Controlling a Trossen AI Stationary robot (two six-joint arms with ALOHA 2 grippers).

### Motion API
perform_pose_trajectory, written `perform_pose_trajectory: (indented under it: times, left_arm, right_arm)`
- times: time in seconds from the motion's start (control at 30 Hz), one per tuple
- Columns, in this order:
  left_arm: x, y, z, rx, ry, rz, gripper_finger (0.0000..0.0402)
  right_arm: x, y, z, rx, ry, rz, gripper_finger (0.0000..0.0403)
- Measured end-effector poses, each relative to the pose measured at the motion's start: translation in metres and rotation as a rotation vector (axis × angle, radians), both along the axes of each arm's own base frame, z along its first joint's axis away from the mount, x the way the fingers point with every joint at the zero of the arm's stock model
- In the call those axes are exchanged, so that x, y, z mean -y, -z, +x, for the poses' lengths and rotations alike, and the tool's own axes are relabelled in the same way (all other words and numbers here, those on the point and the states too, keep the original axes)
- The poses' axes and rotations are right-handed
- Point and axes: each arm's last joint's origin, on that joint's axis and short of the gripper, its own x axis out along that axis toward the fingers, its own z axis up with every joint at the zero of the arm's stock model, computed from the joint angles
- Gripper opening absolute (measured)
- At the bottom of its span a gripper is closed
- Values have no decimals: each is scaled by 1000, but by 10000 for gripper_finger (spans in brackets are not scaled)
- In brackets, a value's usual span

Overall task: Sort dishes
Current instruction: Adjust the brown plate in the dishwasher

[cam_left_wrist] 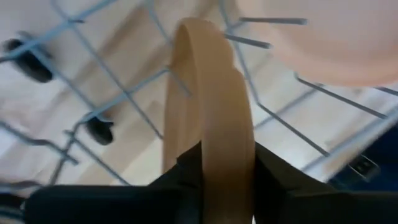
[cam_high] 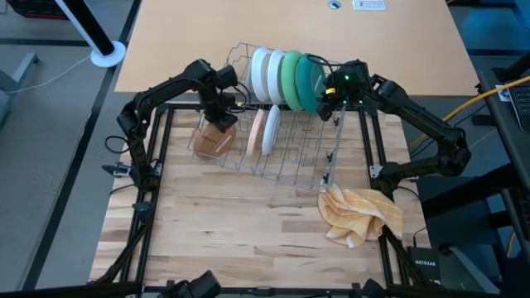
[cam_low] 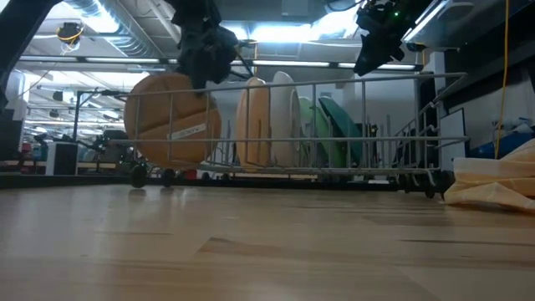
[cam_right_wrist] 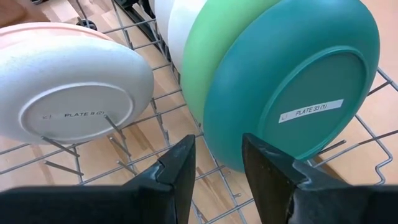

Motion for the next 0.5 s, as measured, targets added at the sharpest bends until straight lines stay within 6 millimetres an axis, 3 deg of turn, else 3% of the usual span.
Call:
perform_pose_trajectory:
  times: [0.2, 0.5]
  left_arm:
    - [3, -1, 3, 63, -13, -87, 52]
    - [3, -4, 4, 68, -94, -107, 53]
  right_arm:
    - [0, 0, 0, 0, 0, 0, 137]
    - [0, 0, 0, 0, 0, 1, 137]
